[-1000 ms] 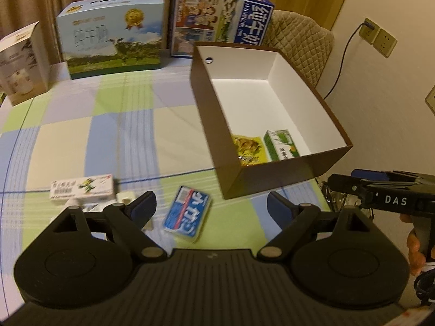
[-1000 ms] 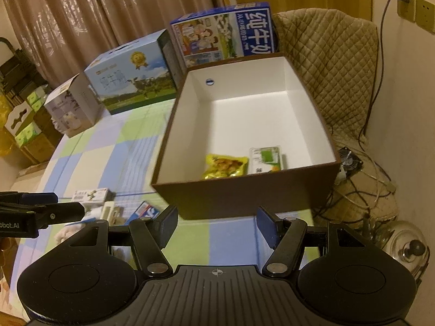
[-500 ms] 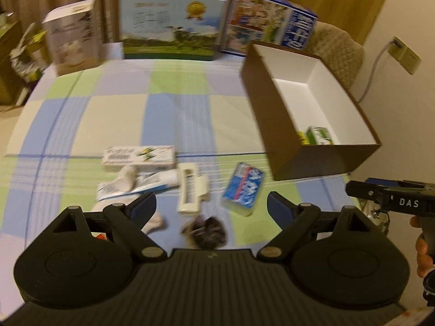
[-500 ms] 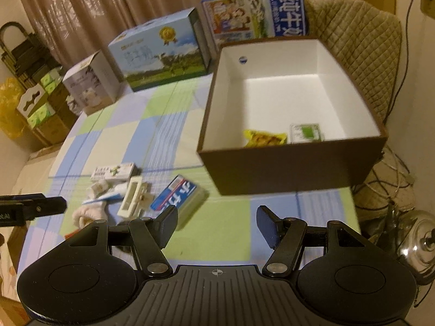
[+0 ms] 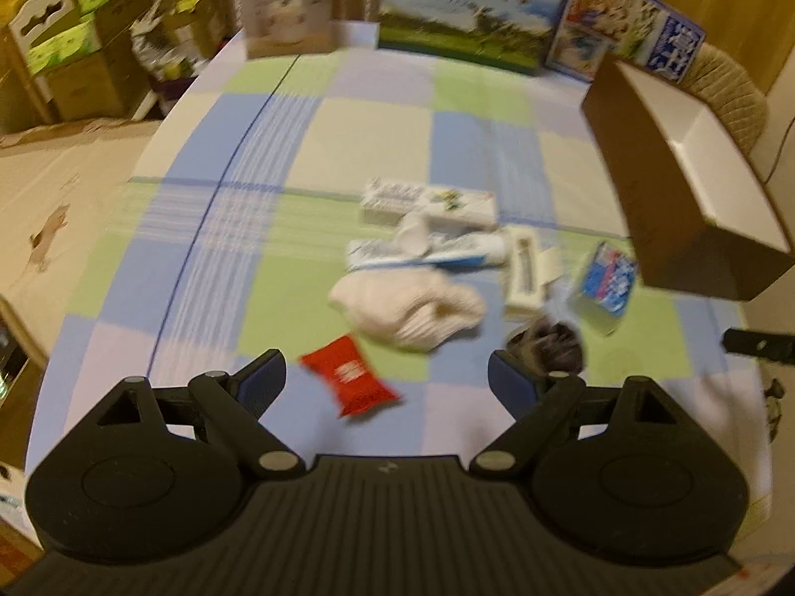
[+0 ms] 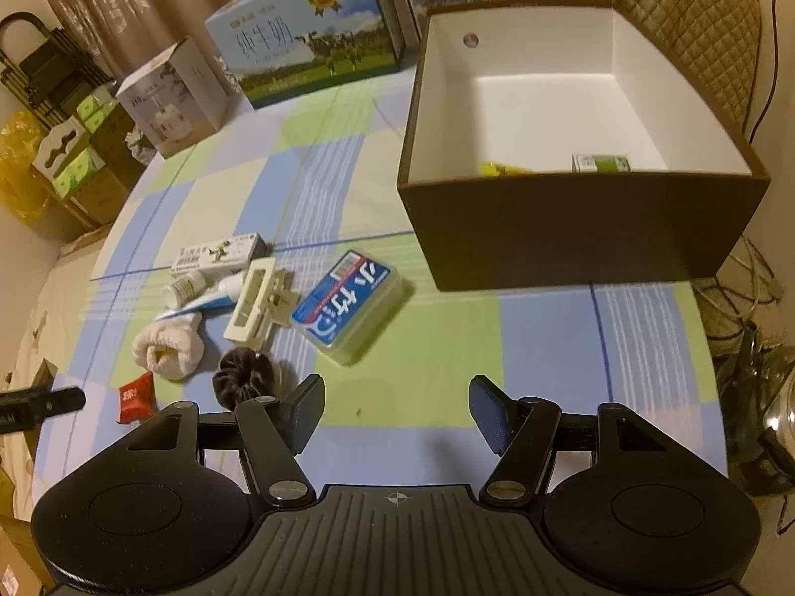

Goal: Organize objects
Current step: 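Move back to the table and grasp the red candy packet with the left tool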

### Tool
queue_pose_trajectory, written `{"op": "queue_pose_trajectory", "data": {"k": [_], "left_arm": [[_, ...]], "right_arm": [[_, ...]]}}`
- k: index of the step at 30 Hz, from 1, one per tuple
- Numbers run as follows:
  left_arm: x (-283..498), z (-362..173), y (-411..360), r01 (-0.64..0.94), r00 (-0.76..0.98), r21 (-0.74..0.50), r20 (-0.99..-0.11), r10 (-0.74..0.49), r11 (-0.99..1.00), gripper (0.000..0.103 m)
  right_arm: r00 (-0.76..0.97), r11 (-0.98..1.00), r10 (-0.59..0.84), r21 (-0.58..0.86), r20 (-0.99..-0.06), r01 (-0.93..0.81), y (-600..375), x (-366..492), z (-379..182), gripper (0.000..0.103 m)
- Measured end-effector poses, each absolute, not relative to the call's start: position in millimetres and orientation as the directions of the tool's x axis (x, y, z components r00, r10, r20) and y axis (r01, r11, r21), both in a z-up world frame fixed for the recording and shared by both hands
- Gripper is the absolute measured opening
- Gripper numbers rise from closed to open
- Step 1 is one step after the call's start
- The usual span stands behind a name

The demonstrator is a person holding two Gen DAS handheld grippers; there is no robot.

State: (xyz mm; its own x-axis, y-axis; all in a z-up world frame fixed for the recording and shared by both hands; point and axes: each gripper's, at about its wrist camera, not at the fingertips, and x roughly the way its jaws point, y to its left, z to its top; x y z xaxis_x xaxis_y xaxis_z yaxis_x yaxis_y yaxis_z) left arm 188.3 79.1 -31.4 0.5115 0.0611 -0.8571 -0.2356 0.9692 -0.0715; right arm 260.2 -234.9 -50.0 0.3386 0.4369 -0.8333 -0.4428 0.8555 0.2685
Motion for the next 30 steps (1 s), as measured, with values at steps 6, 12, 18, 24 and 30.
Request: {"op": "queue_pose_trajectory", "data": {"k": [6, 12, 18, 24, 30], "left_arm": [[179.0, -56.8, 88.3, -0.251, 0.481, -0.038, -0.872, 0.091, 0.967, 0.085], [187.0, -76.2, 88.8, -0.263, 0.467, -0.054, -0.881, 0.079, 0.963, 0.078], [202.9, -89.8, 90.7, -0.275, 0.447, -0.045, -0.89, 0.087, 0.96, 0.075], [218.0, -102.3, 94.5, -0.284, 0.425, -0.048, -0.902, 0.081, 0.958, 0.068], [226.9, -110.3, 95.8, -0.274, 0.415, -0.052, -0.907, 0.069, 0.96, 0.054]], "right_arm": [[0.323, 0.862, 0.425, 0.269, -0.846, -0.429, -230.2, 261.1, -59.7, 0.062], [0.313, 0.868, 0.414, 0.267, -0.855, -0.418, -225.8, 260.3, -67.5, 0.062], [0.317, 0.883, 0.394, 0.26, -0.863, -0.392, -225.4, 261.7, -74.4, 0.062], [0.312, 0.886, 0.388, 0.258, -0.867, -0.385, -220.2, 261.3, -78.9, 0.062], [0.301, 0.87, 0.405, 0.263, -0.863, -0.418, -205.3, 259.4, -80.2, 0.062]]}}
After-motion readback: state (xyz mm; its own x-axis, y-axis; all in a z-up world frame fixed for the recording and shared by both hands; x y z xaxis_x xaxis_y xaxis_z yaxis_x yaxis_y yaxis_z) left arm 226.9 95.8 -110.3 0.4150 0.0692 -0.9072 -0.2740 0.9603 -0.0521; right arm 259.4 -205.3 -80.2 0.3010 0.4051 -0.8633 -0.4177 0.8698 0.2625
